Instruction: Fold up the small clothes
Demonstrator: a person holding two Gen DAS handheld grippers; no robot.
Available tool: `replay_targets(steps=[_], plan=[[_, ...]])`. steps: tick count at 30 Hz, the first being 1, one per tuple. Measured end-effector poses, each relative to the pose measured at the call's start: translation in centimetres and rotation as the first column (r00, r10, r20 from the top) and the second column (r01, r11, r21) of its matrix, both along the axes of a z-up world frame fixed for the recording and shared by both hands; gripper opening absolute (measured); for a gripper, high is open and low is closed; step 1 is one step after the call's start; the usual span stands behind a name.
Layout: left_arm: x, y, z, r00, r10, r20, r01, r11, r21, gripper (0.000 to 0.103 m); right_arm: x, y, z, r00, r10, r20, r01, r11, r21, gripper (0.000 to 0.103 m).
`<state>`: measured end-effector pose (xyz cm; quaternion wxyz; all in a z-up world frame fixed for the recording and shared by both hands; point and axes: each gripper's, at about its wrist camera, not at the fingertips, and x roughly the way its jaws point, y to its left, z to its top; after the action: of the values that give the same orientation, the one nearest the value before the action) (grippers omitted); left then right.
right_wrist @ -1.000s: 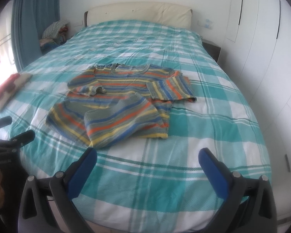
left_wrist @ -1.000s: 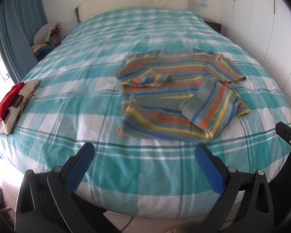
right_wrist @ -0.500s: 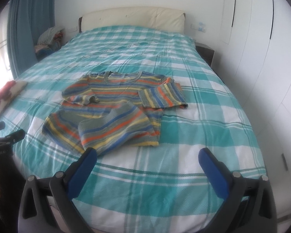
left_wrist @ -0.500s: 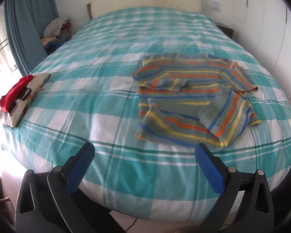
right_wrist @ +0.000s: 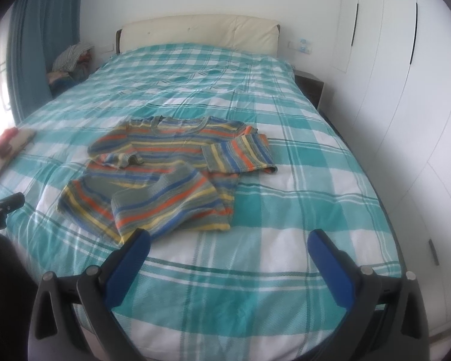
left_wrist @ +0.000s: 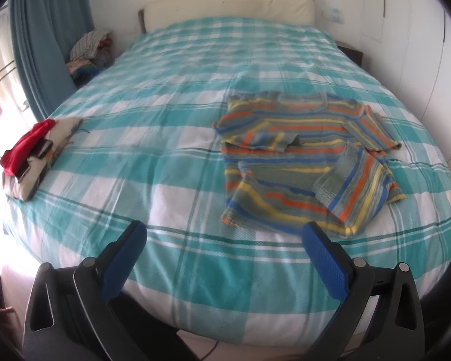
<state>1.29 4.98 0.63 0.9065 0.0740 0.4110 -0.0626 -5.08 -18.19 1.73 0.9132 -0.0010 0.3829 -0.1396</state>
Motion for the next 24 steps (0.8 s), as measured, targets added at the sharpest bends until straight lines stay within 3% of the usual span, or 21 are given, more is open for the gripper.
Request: replay_targets(steps=[14, 24], plan=[[1.8, 0.8, -1.6, 0.999, 0.0, -0.039, 0.0, 1.0, -0.007, 0.103, 1.6, 0.8, -0.7, 0.999, 0.046, -0.021, -0.046, 0.999, -0.004, 0.103], [1.8, 0.3, -1.1, 1.0, -0.005, -0.03, 0.004, 1.0, -0.011, 0.103, 3.0, 1.1, -0.4, 0.998, 0.055, 0.003, -0.055, 0.998, 0.0, 0.103]])
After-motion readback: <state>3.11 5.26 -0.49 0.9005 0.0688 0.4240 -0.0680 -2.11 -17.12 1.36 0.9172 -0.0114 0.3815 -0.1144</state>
